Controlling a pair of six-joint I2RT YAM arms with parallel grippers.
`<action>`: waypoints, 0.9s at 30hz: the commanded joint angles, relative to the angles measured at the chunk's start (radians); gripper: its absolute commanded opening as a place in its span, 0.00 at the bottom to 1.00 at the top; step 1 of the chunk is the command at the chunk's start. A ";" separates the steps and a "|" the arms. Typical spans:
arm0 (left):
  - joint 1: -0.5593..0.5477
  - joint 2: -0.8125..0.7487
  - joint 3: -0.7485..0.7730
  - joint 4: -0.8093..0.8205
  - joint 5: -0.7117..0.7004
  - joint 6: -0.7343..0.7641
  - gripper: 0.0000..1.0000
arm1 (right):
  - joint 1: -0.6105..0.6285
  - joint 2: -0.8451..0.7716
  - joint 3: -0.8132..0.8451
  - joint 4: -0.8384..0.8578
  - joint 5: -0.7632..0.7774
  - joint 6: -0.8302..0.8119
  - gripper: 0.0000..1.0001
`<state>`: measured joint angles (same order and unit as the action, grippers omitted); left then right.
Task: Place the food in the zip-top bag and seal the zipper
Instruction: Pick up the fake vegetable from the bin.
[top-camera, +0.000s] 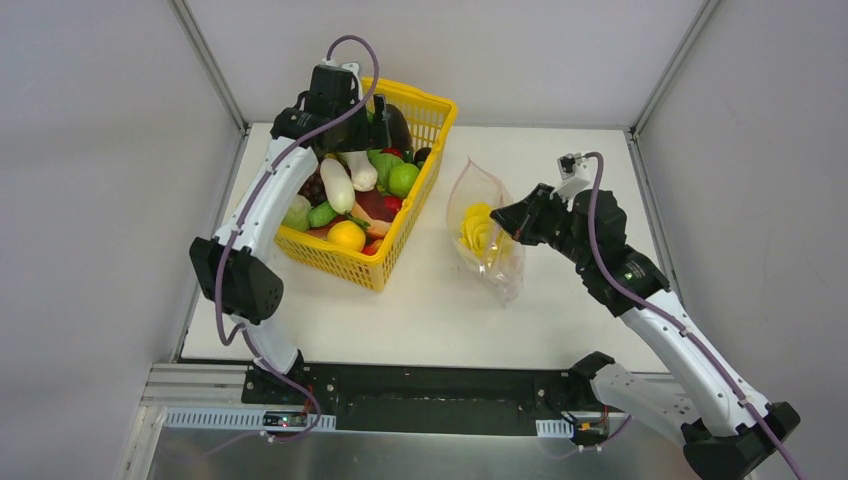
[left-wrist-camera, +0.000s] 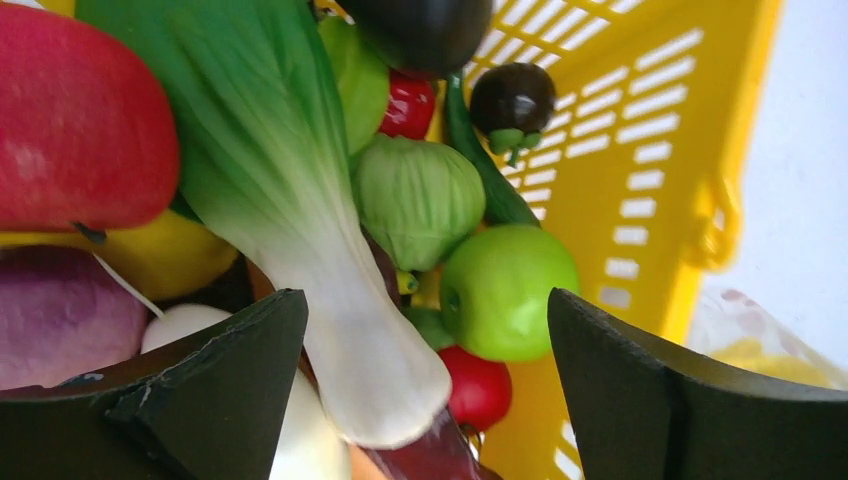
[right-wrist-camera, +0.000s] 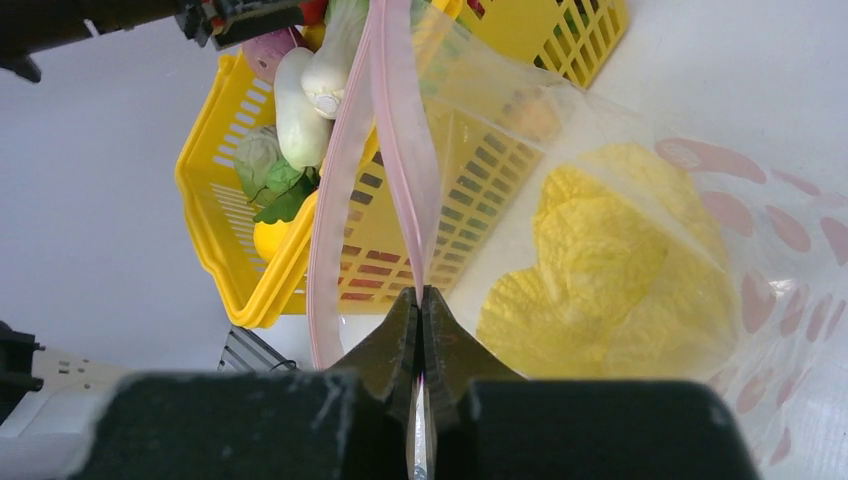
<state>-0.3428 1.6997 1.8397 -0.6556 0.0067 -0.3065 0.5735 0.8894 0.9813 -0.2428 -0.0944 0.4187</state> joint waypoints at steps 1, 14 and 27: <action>0.034 0.097 0.138 -0.105 -0.051 -0.014 0.91 | -0.003 -0.011 -0.006 0.029 -0.016 0.003 0.00; 0.033 0.127 0.008 -0.043 -0.112 -0.065 0.80 | -0.002 -0.011 -0.020 0.029 -0.039 -0.012 0.00; 0.014 -0.032 -0.109 0.094 0.050 -0.088 0.14 | -0.002 -0.041 -0.043 0.022 -0.023 -0.018 0.00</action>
<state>-0.3065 1.7782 1.7596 -0.6167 -0.0681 -0.3801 0.5735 0.8715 0.9447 -0.2428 -0.1200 0.4141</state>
